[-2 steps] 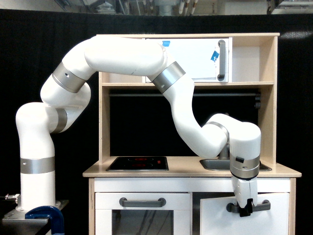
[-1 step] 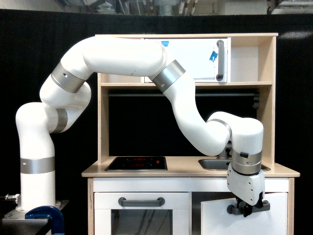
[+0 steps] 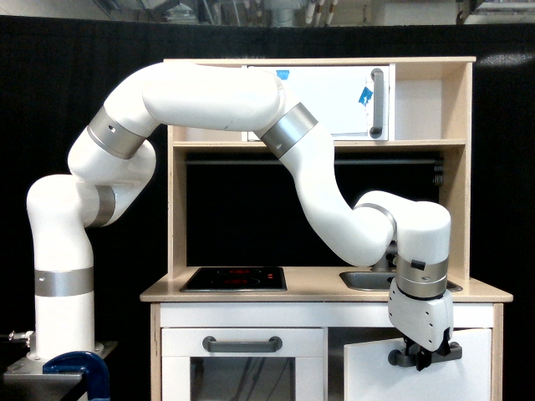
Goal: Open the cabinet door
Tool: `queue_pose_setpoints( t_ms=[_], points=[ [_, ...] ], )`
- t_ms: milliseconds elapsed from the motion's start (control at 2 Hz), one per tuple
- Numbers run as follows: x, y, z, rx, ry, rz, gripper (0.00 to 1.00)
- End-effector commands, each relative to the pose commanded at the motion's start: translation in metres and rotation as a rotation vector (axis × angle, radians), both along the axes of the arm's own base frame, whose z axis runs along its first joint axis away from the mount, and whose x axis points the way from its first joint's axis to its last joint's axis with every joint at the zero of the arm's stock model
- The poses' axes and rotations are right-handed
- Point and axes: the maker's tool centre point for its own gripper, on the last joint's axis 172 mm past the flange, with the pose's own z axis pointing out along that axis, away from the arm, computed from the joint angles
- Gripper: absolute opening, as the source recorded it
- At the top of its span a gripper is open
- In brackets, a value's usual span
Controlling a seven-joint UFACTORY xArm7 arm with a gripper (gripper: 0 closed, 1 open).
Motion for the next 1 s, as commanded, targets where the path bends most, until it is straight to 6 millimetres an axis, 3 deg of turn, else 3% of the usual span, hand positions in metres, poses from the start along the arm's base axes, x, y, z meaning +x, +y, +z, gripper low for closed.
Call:
queue_pose_setpoints(
  t_ms=[500,1000],
  points=[
    [-0.002,0.0,0.0,0.0,0.0,0.0,1.0],
    [-0.006,0.004,0.0,0.0,0.0,0.0,1.0]
  ],
)
